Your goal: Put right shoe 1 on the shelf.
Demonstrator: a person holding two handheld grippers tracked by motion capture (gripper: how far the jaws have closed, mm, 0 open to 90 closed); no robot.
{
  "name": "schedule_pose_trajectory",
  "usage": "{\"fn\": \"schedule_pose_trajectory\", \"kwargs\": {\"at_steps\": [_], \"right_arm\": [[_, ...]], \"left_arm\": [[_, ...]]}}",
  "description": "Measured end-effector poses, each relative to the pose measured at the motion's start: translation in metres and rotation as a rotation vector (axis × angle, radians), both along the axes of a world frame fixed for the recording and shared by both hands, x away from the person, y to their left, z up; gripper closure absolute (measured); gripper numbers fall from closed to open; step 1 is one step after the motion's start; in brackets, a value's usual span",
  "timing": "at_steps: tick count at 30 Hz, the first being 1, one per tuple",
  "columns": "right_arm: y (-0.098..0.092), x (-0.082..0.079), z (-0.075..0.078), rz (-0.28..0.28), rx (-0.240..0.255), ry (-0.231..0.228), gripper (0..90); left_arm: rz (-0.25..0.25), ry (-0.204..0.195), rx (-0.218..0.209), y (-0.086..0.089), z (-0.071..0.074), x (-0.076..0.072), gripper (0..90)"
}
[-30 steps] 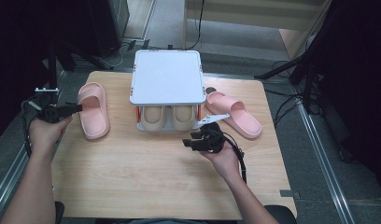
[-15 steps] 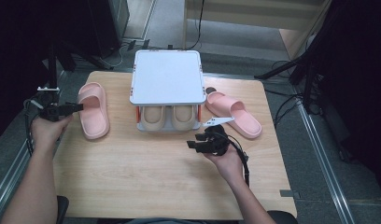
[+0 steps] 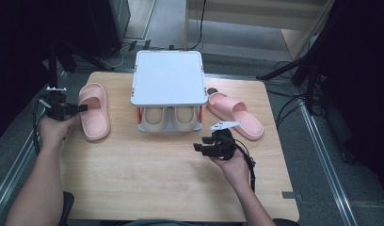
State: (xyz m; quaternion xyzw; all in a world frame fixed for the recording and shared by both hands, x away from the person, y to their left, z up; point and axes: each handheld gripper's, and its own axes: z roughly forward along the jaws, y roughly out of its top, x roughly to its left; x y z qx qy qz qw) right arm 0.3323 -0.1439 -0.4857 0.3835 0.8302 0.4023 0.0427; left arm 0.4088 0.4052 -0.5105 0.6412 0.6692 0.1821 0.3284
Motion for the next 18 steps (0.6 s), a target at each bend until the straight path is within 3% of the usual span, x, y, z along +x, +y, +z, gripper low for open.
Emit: {"fn": "schedule_pose_trajectory", "kwargs": {"at_steps": [3,6,14,18], "right_arm": [[-0.0009,-0.0004,-0.0002,-0.001,0.0,-0.001,50.8],[-0.0005,-0.0009,-0.0004,-0.001,-0.001,0.001,50.8],[0.0007,-0.0005,-0.0012,0.003,-0.002,0.001,50.8],[0.0001,0.0002,-0.0016,0.002,-0.002,0.001,50.8]], "left_arm": [[0.004,-0.008,0.032,-0.0021,-0.0018,0.0015,54.3],[0.014,-0.007,0.014,0.0016,-0.0024,0.0009,61.0],[0.004,-0.021,0.052,-0.0011,-0.0009,0.0002,74.0],[0.002,-0.013,0.035,-0.0019,-0.0002,0.0003,78.5]]}}
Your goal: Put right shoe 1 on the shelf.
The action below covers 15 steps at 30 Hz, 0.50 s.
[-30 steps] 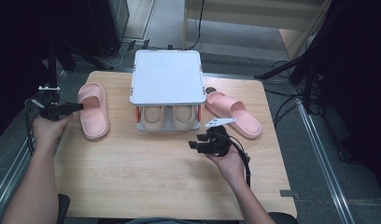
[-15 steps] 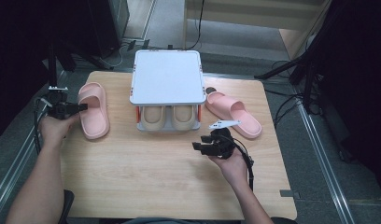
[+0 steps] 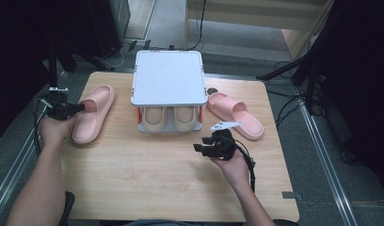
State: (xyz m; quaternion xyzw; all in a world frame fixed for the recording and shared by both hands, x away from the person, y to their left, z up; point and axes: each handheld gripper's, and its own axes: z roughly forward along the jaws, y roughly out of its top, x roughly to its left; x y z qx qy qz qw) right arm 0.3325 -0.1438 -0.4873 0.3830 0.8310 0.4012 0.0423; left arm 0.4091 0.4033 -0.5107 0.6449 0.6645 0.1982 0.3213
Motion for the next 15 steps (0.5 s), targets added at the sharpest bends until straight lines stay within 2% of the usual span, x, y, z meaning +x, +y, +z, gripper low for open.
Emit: {"fn": "schedule_pose_trajectory", "kwargs": {"at_steps": [7,15], "right_arm": [[-0.0001,0.0,0.0001,0.001,0.0,0.0,50.8],[-0.0008,-0.0002,0.0003,-0.007,0.002,0.001,50.8]], "left_arm": [[0.011,0.03,-0.039,0.0037,0.0017,-0.0006,81.7],[-0.004,0.055,-0.047,-0.0001,0.0059,-0.0003,82.1]]}}
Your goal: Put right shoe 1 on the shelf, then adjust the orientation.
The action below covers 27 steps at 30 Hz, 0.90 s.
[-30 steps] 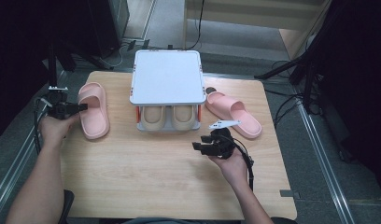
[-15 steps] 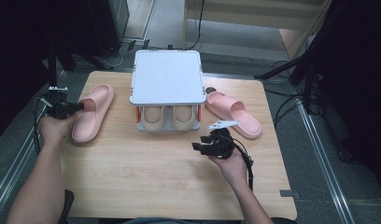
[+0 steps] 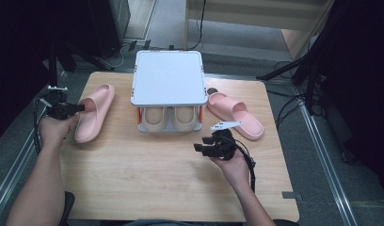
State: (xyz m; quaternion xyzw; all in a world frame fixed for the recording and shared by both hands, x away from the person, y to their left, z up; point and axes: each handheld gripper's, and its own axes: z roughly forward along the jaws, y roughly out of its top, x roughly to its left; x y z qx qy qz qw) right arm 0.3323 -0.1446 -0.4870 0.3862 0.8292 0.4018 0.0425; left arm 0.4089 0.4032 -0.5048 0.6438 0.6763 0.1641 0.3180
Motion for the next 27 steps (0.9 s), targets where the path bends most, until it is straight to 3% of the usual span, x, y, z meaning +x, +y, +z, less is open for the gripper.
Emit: {"fn": "schedule_pose_trajectory", "kwargs": {"at_steps": [13,16,19,24,27], "right_arm": [[-0.003,0.002,0.007,0.01,0.057,-0.026,51.0],[-0.003,0.004,0.006,0.013,0.065,-0.016,51.0],[-0.002,0.005,0.007,0.018,0.067,-0.016,51.0],[0.002,0.009,0.009,0.028,0.076,-0.014,51.0],[0.004,0.011,0.009,0.033,0.08,-0.013,51.0]], "left_arm": [[-0.011,0.031,0.003,-0.015,0.009,0.002,82.8],[-0.02,0.037,-0.003,-0.019,0.014,0.005,82.9],[-0.033,0.044,0.018,-0.024,0.023,0.01,82.7],[-0.035,0.027,0.004,-0.032,0.041,0.017,82.6],[-0.04,0.024,0.019,-0.038,0.052,0.021,82.6]]}}
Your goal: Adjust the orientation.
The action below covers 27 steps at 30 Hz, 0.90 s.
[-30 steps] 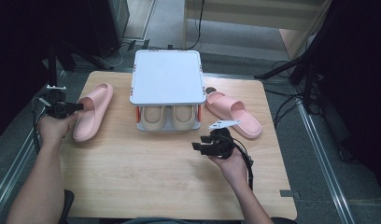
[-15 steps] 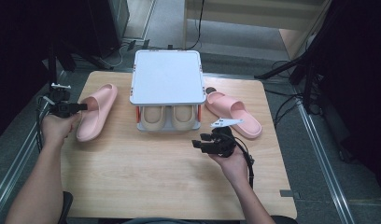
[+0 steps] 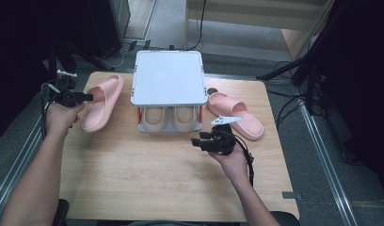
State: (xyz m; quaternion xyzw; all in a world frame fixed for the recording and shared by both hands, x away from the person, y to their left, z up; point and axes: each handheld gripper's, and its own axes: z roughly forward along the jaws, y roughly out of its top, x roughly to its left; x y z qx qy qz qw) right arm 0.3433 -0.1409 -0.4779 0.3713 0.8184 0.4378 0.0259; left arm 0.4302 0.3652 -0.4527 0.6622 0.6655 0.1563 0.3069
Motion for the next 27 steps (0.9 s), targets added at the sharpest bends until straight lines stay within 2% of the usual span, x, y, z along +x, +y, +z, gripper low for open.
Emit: {"fn": "schedule_pose_trajectory", "kwargs": {"at_steps": [3,18,27], "right_arm": [[0.002,0.001,0.001,0.007,0.0,-0.002,51.0],[0.005,0.005,0.003,0.026,0.006,-0.002,50.9],[0.004,0.005,0.003,0.027,0.004,-0.006,50.8]], "left_arm": [[-0.004,-0.007,0.016,-0.006,0.014,0.005,82.3],[-0.006,-0.034,0.022,-0.018,0.072,0.019,82.4],[-0.014,-0.062,0.031,-0.036,0.106,0.029,82.4]]}}
